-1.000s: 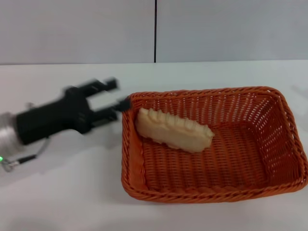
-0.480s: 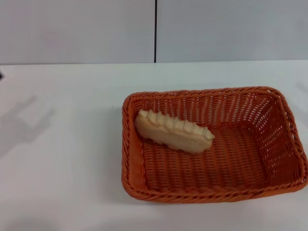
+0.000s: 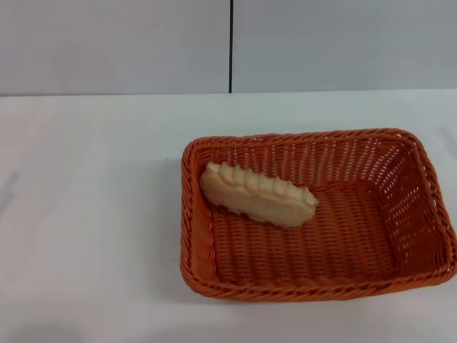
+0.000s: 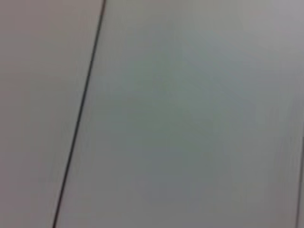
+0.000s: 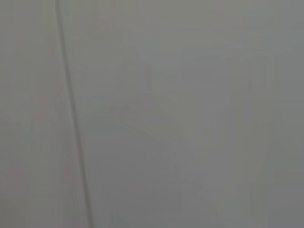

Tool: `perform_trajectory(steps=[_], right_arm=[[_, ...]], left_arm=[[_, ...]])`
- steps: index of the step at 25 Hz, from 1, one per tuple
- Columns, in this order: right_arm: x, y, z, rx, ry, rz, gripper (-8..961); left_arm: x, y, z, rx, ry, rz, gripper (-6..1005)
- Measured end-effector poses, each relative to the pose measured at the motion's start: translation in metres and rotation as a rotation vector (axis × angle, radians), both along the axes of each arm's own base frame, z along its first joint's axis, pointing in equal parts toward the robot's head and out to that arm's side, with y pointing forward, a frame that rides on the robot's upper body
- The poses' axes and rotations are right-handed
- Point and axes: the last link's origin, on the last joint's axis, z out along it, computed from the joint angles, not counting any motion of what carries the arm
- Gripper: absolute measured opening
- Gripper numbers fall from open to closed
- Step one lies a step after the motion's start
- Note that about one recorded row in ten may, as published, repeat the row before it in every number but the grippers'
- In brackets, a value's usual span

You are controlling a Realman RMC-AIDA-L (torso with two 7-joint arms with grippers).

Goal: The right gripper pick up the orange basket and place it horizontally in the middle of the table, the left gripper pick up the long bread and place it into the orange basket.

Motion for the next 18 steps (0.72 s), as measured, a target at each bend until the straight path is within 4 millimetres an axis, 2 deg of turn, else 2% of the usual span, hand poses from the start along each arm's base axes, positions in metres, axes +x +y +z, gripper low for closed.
perform_trajectory(steps=[8,13,18], right_arm=[[0.014,-0.001,-0.001,0.078,0.019,-0.056,725],[0.015,0.0,0.005,0.104,0.029,-0.055,725],[0.017,-0.001,-0.002,0.097,0.041,-0.064,725]], left_arm=[[-0.001,-0.008,-0.006,0.028,-0.01,0.001,723],[-0.003,-0.012,-0.008,0.046,-0.027,0.01,723],[-0.003,-0.012,-0.01,0.045,-0.021,0.009,723]])
